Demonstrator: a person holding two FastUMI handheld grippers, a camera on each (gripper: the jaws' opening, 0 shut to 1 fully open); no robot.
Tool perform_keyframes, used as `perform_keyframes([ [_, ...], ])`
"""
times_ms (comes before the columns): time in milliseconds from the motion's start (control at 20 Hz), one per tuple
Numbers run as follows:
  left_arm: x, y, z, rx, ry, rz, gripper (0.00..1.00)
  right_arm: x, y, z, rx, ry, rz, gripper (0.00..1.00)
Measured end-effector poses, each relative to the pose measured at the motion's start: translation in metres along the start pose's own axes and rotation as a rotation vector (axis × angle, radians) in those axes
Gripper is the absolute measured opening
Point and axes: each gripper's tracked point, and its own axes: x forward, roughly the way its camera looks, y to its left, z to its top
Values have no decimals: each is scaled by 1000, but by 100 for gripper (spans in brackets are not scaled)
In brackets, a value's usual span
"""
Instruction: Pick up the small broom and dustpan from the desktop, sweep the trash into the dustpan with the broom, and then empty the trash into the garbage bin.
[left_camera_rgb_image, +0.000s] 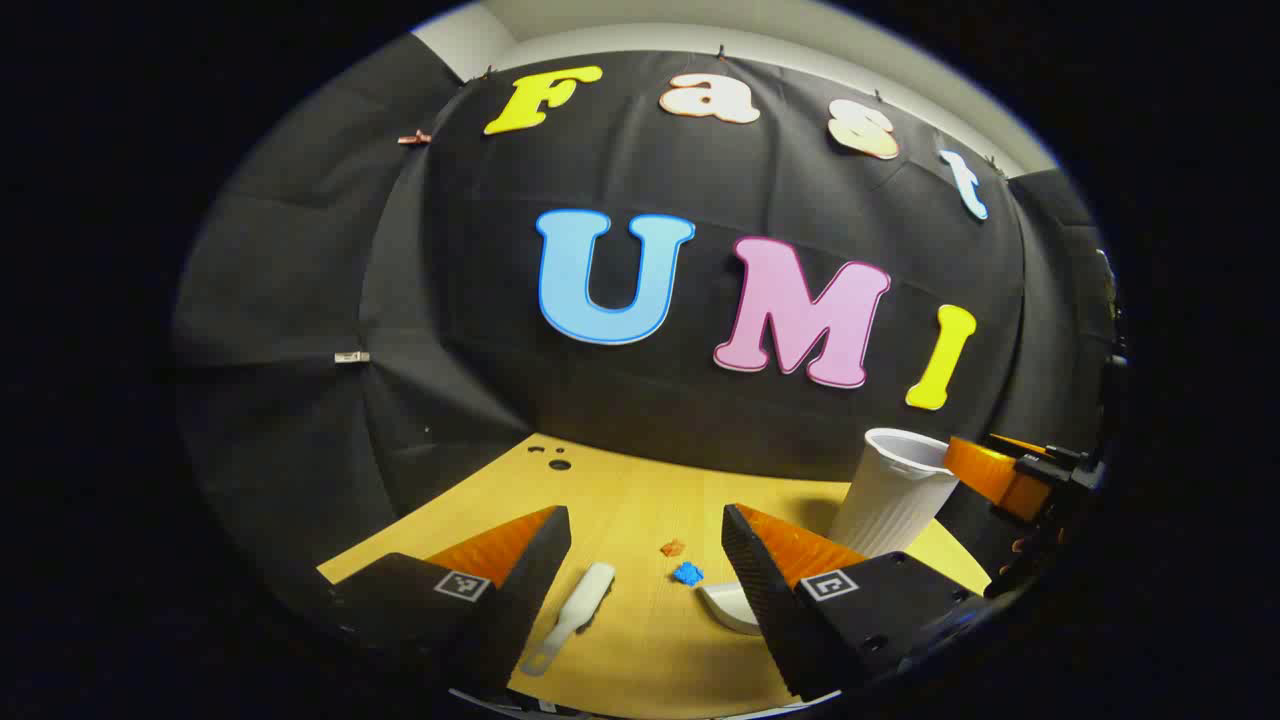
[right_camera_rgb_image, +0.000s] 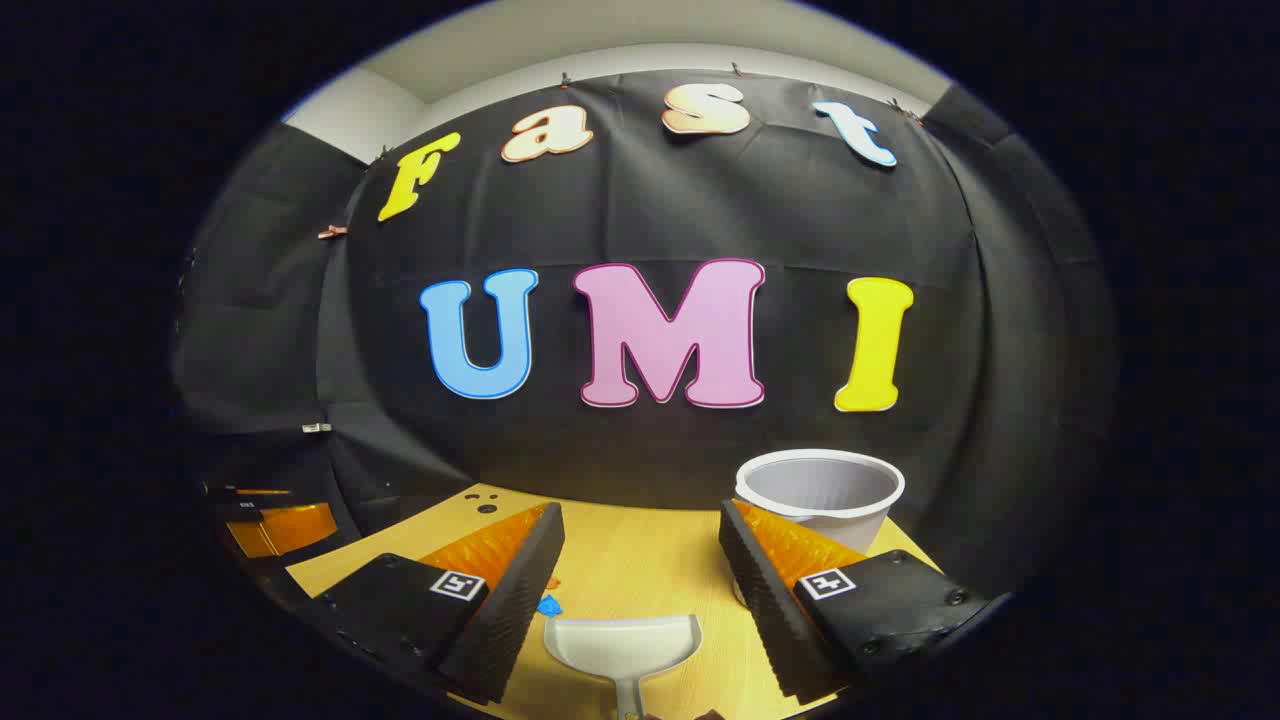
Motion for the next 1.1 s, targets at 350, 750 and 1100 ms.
perform_keyframes([
  [350, -2, 36, -15, 144, 79, 33, 97, -5, -3, -27, 6, 110, -30, 97],
  [750, 0, 41, -34, 162, 121, -41, 96, -20, 22, -66, 47, 262, 8, 98],
  [1100, 21, 49, -71, 89, 255, -90, 96, -20, 20, -72, 5, 265, -7, 97],
])
